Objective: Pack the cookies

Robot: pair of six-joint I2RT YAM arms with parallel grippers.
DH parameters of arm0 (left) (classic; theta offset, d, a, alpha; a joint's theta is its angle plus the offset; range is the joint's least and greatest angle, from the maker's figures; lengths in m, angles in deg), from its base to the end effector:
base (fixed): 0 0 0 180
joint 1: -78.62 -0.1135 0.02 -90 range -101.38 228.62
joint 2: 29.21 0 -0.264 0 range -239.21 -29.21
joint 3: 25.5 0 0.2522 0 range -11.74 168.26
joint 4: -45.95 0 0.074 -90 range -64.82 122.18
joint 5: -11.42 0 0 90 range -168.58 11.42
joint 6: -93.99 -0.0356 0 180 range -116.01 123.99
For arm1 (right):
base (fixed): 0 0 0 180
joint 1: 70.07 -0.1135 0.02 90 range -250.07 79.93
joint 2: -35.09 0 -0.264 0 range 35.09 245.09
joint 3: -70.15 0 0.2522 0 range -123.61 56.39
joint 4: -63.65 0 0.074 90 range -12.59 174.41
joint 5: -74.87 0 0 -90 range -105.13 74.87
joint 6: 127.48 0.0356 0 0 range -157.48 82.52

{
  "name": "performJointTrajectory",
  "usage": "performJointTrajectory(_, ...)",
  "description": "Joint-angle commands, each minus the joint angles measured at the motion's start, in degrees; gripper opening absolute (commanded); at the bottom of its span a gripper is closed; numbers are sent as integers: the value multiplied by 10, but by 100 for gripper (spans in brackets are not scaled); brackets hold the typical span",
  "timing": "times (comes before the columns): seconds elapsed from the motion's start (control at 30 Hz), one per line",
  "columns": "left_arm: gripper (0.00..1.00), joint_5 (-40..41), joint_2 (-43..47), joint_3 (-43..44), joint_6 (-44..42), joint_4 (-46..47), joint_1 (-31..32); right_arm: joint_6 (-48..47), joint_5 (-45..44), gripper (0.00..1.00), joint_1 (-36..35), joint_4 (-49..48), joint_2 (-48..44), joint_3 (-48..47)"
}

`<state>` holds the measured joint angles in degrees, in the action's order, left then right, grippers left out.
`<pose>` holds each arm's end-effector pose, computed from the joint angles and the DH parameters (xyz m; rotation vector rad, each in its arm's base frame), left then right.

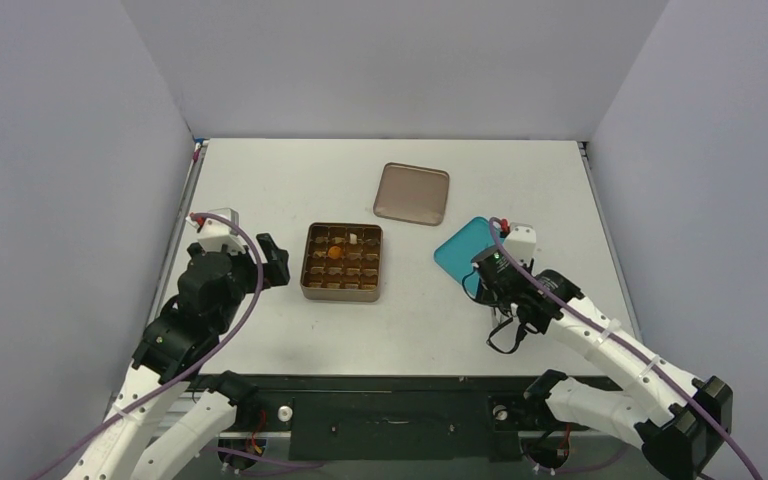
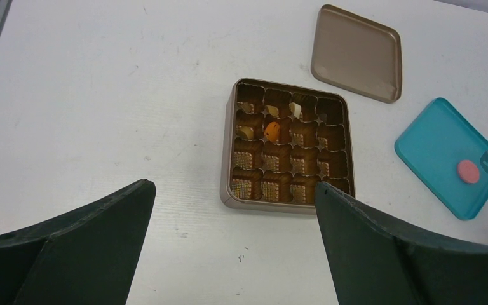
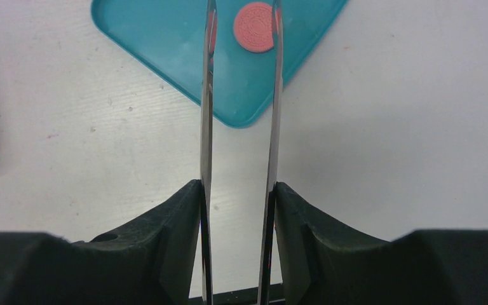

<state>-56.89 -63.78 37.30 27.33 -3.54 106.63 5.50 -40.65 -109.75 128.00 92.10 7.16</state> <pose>0.1162 -0.0469 0.3438 -0.1718 1.9138 -0.2356 0.1504 0.1049 0.2708 0.2269 2.4370 0.0415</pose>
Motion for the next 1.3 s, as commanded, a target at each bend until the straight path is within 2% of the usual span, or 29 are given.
performJointTrajectory(0.0,97,-12,6,3,-2,31,-2,15,-15,41,11,-9,-12,25)
performJointTrajectory(0.53,97,-11,3,3,-1,30,-2,23,38,42,41,-83,-12,86)
performJointTrajectory(1.27,97,-10,1,4,-1,30,-2,15,37,44,61,-105,3,102)
